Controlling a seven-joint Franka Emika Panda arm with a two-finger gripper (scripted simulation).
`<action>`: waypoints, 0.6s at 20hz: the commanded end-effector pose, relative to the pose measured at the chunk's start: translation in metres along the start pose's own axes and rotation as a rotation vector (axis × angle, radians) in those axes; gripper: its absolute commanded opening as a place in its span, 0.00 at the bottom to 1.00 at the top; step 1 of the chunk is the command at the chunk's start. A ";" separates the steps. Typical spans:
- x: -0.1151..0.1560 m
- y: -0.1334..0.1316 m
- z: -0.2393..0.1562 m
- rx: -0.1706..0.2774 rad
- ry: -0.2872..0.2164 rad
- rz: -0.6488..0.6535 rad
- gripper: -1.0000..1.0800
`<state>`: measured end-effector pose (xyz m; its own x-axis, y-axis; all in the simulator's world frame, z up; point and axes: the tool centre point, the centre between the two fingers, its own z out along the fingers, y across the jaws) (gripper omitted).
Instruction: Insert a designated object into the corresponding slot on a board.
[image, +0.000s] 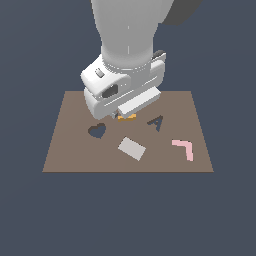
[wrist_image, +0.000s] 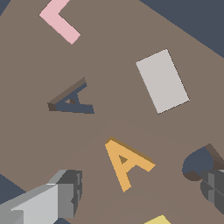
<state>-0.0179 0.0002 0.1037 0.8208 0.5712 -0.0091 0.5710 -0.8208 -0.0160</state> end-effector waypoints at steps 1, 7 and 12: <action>-0.001 -0.002 0.008 -0.002 0.001 -0.106 0.96; -0.004 -0.004 0.025 -0.008 0.002 -0.336 0.96; -0.007 -0.006 0.037 -0.012 0.003 -0.488 0.96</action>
<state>-0.0266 0.0014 0.0705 0.4980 0.8672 -0.0015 0.8671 -0.4980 -0.0076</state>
